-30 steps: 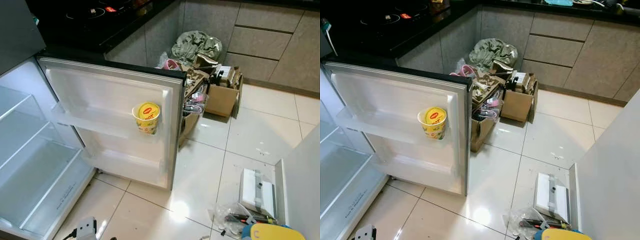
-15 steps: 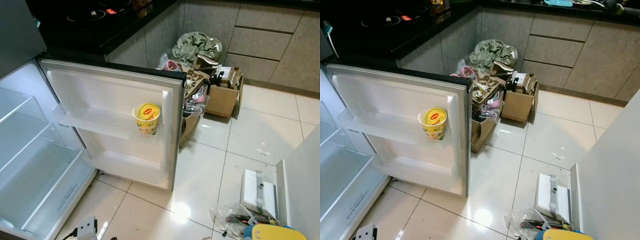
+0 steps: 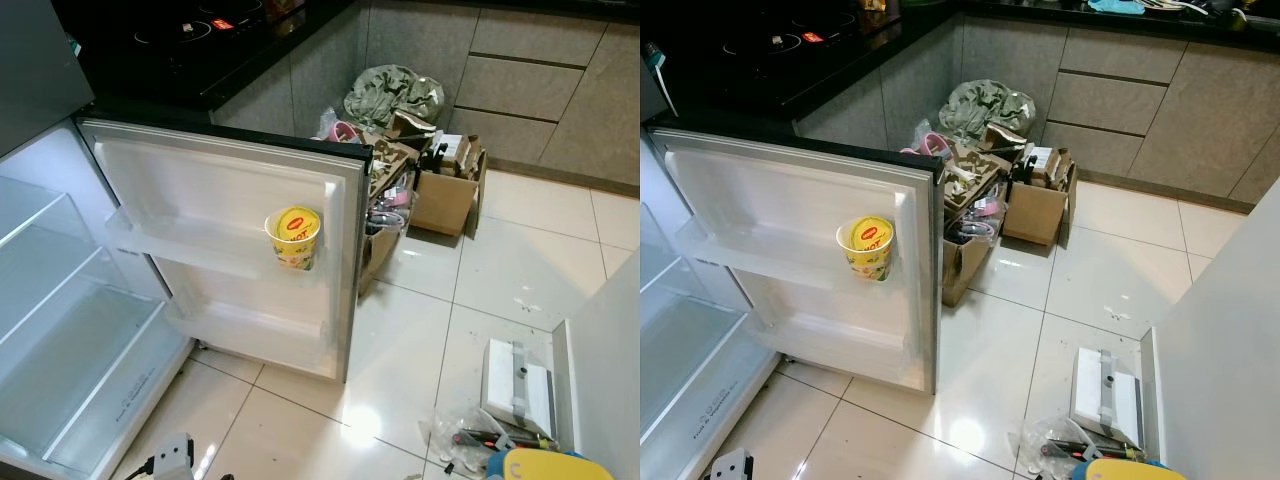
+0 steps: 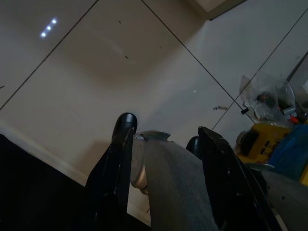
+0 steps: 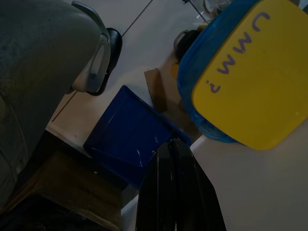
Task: Restocking fridge
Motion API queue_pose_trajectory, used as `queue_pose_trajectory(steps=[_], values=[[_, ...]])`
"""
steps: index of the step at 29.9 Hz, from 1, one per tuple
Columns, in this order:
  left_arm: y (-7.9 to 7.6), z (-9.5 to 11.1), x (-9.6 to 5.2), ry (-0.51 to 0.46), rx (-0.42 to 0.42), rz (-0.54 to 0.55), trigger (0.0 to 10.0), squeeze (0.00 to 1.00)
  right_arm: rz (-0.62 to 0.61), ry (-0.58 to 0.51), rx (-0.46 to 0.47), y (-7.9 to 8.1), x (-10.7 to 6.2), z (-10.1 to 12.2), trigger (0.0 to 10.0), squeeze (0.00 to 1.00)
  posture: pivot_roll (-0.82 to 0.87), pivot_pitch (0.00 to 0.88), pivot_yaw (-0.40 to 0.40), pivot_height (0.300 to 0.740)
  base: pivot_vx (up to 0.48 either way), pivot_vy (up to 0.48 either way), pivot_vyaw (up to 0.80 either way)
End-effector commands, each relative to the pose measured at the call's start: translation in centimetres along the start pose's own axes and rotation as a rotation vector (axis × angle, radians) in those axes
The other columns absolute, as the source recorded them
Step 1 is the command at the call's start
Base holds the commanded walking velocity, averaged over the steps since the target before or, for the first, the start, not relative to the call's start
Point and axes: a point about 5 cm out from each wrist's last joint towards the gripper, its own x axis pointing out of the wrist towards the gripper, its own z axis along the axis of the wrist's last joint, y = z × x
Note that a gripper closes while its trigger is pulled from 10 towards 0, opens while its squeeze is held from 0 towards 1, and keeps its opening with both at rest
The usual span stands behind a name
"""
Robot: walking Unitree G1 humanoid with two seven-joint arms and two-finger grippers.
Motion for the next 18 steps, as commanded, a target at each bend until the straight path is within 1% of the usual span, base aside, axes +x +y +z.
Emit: queue_pose_trajectory(steps=[1, 18], values=[[-0.11, -0.90, -0.10, 0.026, -0.005, -0.003, 10.0, 0.00, 0.008, 0.013, 0.004, 0.30, -0.02, -0.42, 10.0, 0.00, -0.02, 0.079, 0.003, 0.740, 0.000, 0.000, 0.00], [-0.33, -0.90, 0.01, 0.027, -0.008, -0.007, 10.0, 0.00, 0.007, 0.016, 0.007, 0.21, -0.03, -0.49, 10.0, 0.00, -0.02, 0.085, 0.002, 0.740, 0.000, 0.000, 0.00]])
